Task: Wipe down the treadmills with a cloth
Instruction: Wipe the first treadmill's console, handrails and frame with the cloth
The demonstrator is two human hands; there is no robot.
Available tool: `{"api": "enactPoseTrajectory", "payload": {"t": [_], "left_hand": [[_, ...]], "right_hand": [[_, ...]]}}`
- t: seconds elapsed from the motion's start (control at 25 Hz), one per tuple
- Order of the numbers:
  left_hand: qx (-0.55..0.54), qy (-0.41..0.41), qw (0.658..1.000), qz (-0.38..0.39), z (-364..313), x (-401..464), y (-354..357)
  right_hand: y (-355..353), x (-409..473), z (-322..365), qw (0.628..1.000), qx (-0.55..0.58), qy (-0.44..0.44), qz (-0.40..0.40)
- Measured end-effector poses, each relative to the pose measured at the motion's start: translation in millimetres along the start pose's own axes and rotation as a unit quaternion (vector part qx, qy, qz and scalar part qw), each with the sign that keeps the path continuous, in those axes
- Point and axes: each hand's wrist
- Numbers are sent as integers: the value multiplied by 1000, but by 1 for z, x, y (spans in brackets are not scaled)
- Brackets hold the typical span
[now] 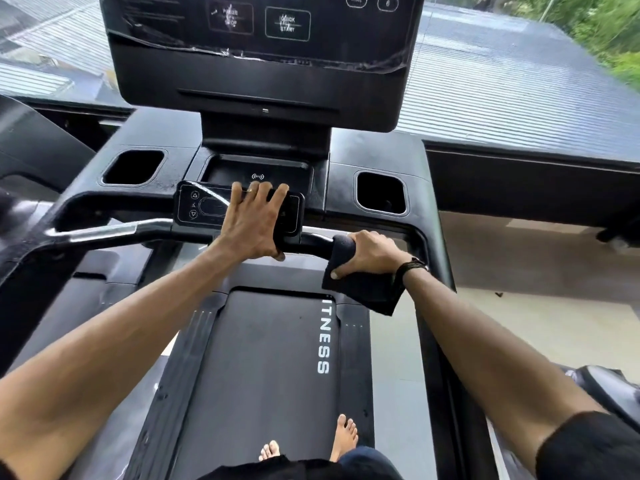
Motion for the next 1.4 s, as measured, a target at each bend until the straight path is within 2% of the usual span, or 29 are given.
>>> {"api": "enactPoseTrajectory", "payload": {"t": [0.04,0.08,0.16,0.24,0.32,0.4,0.44,0.48,0.52,0.56,0.64,0.72,0.92,1.08,1.16,1.28,1.4], "left_hand": [[-2,1,1000,-4,0,1,1],[-4,1,1000,-7,1,1,1],[-7,0,1000,-4,1,1,2],[-7,-1,1000,-5,2,1,3],[-12,-1,1000,-11,3,1,3],[-23,0,1000,-9,4,1,3],[-26,1,1000,-6,4,0,3],[-25,1,1000,-6,2,-1,2],[-23,0,1000,-3,0,-1,1],[-23,-4,1000,4,-1,-1,1],[-31,-9,999,6,-3,0,0],[-30,-9,999,7,-3,-1,0],[-32,-7,999,6,-2,-1,-1],[-28,-7,1000,6,-4,-2,-1],[-26,-7,1000,6,-3,-1,-1],[-23,-4,1000,8,0,0,-1],[-36,11,999,5,1,1,-2]], "right_hand": [[0,0,-4,1000,4,2,1],[10,-5,-6,999,-11,8,-41],[43,-23,-12,971,-96,27,-215],[70,-42,-25,938,-159,41,-305],[60,-41,-45,957,-139,32,-253],[25,-35,-56,993,-78,39,-81],[12,-32,-57,998,-55,37,-6],[8,-33,-56,998,-46,40,25],[11,-35,-52,998,-40,52,16],[21,-38,-49,996,-42,70,-30],[54,-50,-38,978,-68,95,-173],[79,-60,-33,955,-84,100,-265],[76,-78,-28,963,-28,112,-245],[63,-90,-18,957,118,138,-228],[42,-89,-12,930,261,148,-213],[1,-82,2,835,490,144,-206],[-47,-64,17,750,591,125,-271]]}}
Point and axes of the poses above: each hand's wrist, its own x-axis towards the middle knuckle, its own y-axis out of the palm, z = x × y, and after that the axes turned 8 degrees about -x, right-handed
